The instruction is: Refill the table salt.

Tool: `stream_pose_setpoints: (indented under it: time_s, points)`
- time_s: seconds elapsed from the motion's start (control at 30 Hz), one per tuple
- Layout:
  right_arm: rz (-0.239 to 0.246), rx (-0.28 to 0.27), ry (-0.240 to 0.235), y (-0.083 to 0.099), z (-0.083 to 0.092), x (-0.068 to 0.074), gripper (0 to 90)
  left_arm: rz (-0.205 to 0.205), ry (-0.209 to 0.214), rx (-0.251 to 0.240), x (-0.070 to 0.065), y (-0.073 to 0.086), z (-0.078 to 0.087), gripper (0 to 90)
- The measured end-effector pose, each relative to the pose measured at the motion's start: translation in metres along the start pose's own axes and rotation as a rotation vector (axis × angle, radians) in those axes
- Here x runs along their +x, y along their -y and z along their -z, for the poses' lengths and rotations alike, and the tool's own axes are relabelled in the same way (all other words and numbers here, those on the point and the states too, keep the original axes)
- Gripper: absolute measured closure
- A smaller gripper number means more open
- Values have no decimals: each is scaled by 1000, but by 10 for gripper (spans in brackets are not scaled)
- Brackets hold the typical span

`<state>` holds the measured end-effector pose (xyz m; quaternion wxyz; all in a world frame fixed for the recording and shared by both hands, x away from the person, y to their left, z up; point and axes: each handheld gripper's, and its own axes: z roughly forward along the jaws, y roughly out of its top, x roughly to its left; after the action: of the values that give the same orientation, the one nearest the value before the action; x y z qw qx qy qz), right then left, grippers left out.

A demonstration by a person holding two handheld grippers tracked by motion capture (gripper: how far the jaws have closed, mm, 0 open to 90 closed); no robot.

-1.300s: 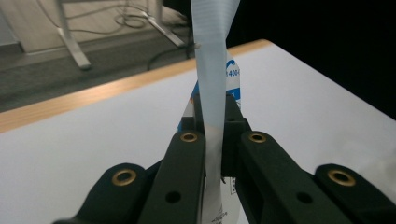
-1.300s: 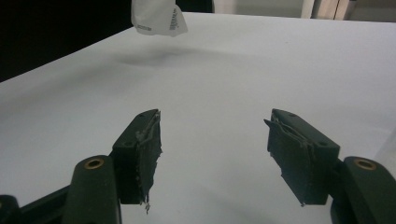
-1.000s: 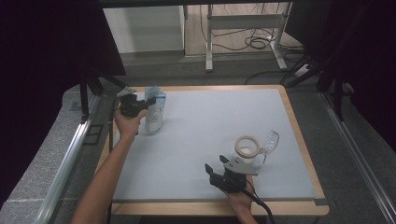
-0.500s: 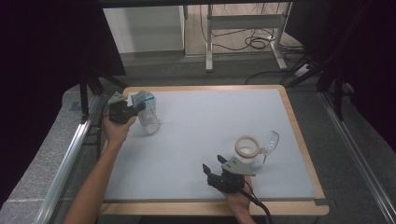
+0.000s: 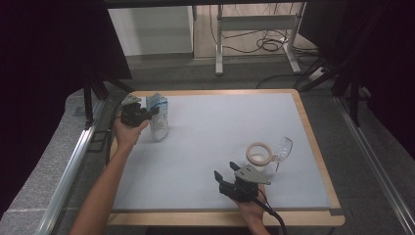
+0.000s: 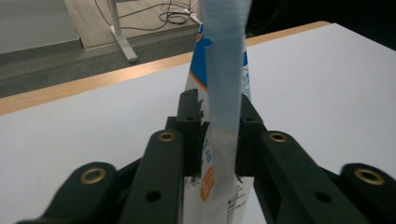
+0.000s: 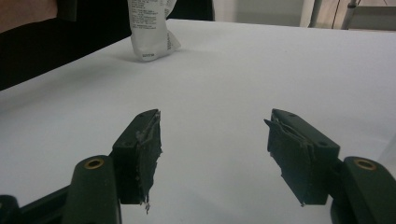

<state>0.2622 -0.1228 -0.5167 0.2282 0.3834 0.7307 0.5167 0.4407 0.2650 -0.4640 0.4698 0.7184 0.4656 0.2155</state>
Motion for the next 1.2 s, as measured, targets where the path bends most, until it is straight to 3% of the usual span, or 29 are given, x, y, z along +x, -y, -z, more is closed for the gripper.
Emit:
stream_pose_setpoints:
  time_s: [0.17,0.4,0.57,0.8,1.0,1.13,1.2]
  points:
    - [2,0,1,0,0,0,356,8,12,-2,2,-1,0,680]
    - [1,1,2,0,0,-1,356,28,24,-14,3,-1,0,443]
    - [-5,1,2,0,0,-1,356,34,34,-10,4,1,0,336]
    - [-2,-1,1,0,0,-1,356,46,49,3,4,9,6,276]
    - [-2,-2,2,-1,1,-3,356,65,73,22,1,26,12,257]
    - [-12,-2,8,-1,1,-6,356,35,61,40,-3,34,15,254]
    - [-19,-3,9,-1,2,-7,356,50,64,41,-4,38,17,252]
